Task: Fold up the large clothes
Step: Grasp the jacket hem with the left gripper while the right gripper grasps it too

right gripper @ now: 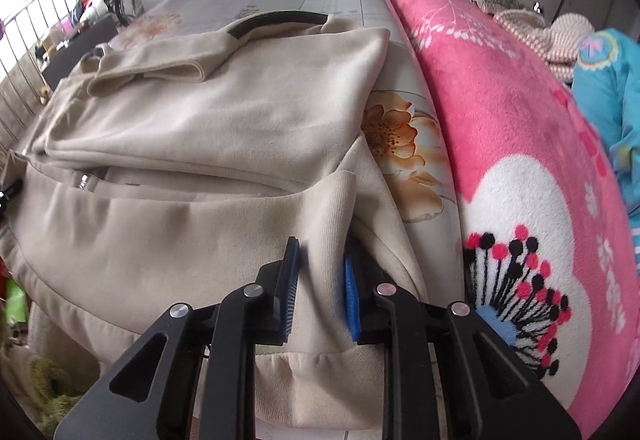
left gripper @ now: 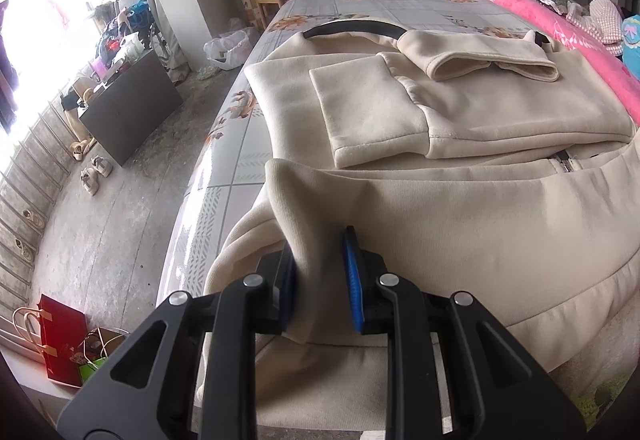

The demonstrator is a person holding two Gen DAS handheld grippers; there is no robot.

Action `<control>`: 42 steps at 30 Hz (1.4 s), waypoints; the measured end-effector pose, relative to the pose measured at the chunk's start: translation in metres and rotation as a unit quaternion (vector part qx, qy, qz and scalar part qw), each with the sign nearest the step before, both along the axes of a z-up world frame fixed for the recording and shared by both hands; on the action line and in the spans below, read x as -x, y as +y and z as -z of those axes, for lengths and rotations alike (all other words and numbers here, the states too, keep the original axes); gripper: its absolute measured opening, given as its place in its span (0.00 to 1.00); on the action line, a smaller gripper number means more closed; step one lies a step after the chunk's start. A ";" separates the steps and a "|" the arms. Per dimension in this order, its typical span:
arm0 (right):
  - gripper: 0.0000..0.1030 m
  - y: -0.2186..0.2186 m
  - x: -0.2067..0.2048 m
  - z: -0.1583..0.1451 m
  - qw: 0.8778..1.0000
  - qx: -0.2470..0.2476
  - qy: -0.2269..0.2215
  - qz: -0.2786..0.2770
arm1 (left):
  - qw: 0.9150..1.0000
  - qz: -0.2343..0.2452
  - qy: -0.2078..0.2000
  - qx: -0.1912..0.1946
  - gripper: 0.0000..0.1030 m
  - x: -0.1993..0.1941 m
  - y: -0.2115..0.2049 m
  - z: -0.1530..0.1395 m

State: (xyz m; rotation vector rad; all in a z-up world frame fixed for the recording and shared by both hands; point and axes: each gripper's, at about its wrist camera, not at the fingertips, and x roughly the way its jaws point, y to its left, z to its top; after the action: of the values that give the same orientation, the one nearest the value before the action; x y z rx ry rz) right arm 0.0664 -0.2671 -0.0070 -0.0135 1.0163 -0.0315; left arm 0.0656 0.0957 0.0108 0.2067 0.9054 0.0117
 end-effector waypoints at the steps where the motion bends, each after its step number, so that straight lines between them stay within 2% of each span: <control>1: 0.20 0.001 0.001 0.000 1.000 0.007 -0.001 -0.001 | 1.000 0.000 0.000 0.000 0.20 0.000 0.000 0.000; 18: 0.20 0.006 0.000 -0.001 1.000 0.027 0.003 0.004 | 1.000 -0.002 0.003 0.007 0.20 0.000 0.001 0.000; 42: 0.20 0.006 0.001 0.000 1.000 0.026 -0.008 0.011 | 1.000 -0.009 0.005 0.001 0.21 -0.003 0.002 0.001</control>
State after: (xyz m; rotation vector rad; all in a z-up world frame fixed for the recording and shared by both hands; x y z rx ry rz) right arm 0.0650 -0.2606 -0.0065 -0.0487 0.9999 -0.0786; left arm 0.0684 0.0982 0.0101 0.1975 0.9176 0.0270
